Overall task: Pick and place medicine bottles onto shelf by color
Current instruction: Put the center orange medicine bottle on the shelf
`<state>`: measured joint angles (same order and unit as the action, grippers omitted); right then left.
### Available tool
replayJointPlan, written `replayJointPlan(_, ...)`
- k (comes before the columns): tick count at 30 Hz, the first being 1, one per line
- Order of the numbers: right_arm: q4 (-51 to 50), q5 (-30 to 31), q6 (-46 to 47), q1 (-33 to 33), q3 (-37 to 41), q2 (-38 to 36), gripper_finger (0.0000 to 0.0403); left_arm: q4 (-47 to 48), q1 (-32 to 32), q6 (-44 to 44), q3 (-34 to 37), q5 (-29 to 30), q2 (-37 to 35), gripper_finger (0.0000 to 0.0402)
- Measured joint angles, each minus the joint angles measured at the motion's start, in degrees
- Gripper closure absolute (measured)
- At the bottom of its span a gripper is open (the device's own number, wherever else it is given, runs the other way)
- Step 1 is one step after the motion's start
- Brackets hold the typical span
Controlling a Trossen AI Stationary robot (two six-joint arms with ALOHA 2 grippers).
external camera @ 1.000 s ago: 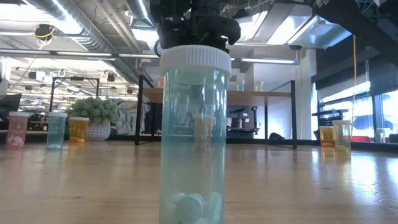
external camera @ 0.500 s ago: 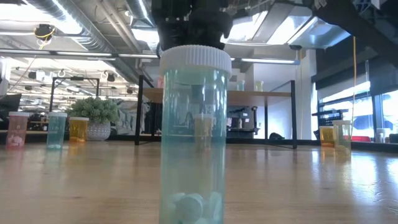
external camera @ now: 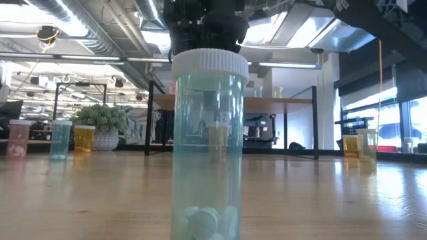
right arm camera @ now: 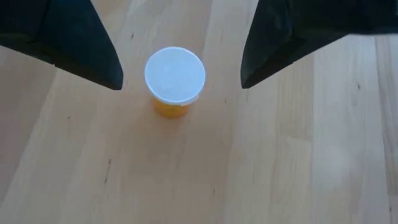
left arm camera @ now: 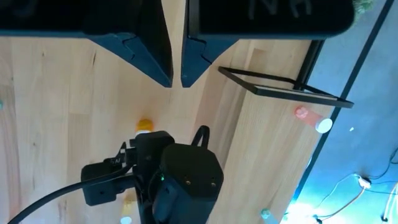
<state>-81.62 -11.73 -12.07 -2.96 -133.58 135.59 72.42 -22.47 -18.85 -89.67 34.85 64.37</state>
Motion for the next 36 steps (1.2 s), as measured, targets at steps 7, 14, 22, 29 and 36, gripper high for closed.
replayJointPlan(7,0.3,-0.31,-0.23,0.41,0.0,0.0,0.0075,-0.01,0.0,0.0,0.0,0.0,0.01,0.0383)
replayJointPlan(14,-2.18,-0.37,-1.73,1.12,0.0,0.0,0.0075,0.0,0.0,0.0,0.0,0.0,0.01,0.0392)
replayJointPlan(22,-1.05,3.41,-2.15,2.18,-0.07,0.18,0.0075,0.0,0.01,0.0,0.0,0.0,0.01,0.04)
replayJointPlan(29,-0.83,5.26,-1.31,2.53,-0.11,1.01,0.0075,-0.02,0.01,-0.01,0.0,0.0,0.01,0.0395)
replayJointPlan(36,-1.85,6.89,-0.39,2.49,-0.09,1.51,0.0075,-0.02,0.01,0.0,0.0,0.0,0.01,0.0381)
